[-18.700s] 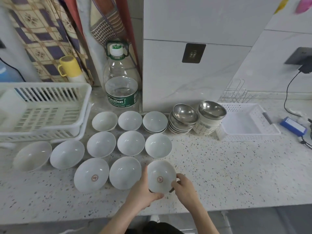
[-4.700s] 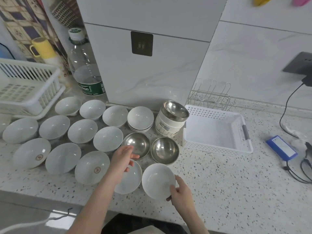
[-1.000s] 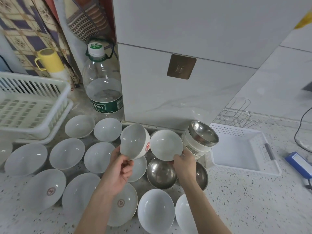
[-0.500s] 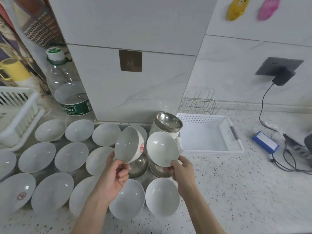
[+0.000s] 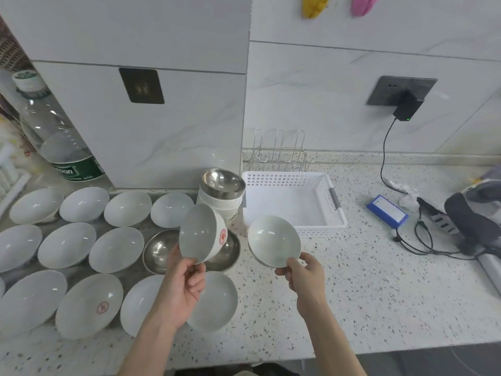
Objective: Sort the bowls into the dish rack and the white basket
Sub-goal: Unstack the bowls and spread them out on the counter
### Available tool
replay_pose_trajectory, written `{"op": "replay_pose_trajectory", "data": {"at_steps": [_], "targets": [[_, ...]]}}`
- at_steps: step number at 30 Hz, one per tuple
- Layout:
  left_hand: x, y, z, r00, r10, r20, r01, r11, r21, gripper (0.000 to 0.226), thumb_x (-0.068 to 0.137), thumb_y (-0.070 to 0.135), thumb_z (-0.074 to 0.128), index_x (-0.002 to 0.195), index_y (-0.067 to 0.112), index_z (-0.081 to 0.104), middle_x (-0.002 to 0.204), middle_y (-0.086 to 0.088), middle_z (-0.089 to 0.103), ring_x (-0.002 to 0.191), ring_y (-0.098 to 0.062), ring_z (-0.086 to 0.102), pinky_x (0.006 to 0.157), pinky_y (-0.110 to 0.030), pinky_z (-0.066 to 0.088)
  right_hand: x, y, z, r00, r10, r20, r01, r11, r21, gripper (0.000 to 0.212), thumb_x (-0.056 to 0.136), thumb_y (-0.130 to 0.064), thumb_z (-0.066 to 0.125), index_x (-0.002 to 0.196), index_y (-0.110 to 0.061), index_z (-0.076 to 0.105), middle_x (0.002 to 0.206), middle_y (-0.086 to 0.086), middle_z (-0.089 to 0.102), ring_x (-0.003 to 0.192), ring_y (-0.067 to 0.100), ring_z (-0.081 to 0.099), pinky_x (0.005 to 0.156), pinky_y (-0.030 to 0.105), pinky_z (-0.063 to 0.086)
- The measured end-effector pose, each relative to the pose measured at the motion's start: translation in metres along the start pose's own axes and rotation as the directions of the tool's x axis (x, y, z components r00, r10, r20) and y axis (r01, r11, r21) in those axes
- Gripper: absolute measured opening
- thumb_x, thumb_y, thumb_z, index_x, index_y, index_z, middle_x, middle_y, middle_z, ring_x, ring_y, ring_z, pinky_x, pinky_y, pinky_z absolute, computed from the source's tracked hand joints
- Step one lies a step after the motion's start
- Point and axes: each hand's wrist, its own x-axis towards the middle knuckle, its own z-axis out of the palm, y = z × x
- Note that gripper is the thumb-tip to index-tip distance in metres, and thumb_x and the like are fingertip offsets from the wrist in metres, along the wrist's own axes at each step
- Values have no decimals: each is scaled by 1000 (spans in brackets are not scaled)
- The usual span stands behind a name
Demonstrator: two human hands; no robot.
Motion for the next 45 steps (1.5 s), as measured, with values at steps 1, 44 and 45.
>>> {"op": "replay_pose_trajectory", "data": {"at_steps": [1, 44, 45], "targets": [[-1, -3, 4, 1000, 2, -3, -2, 1000, 1, 19, 96, 6, 45, 98, 23, 53, 62, -2, 54, 37, -3, 35, 34, -14, 29, 2, 2, -6, 1000, 0, -12, 0, 1000, -7, 33, 85, 0, 50, 116, -7, 58, 58, 12, 69, 41, 5, 45, 44, 19, 36], [-22, -46, 11, 941, 152, -301, -80, 967, 240, 40, 95, -4, 42, 112, 31, 49, 56, -14, 62, 36, -10, 36, 32, -19, 29, 66, 36, -5, 966, 9, 259, 100, 909, -405, 27, 94, -11, 47, 120, -15, 50, 73, 10, 73, 57, 10, 62, 53, 25, 45], [-22, -46, 10, 942, 150, -302, -73, 965, 252, 40, 95, -4, 42, 113, 31, 49, 56, -14, 62, 36, -10, 36, 32, -19, 29, 66, 37, -5, 965, 8, 261, 101, 910, -403, 27, 94, -13, 47, 121, -14, 50, 74, 10, 73, 53, 7, 61, 51, 23, 44]]}}
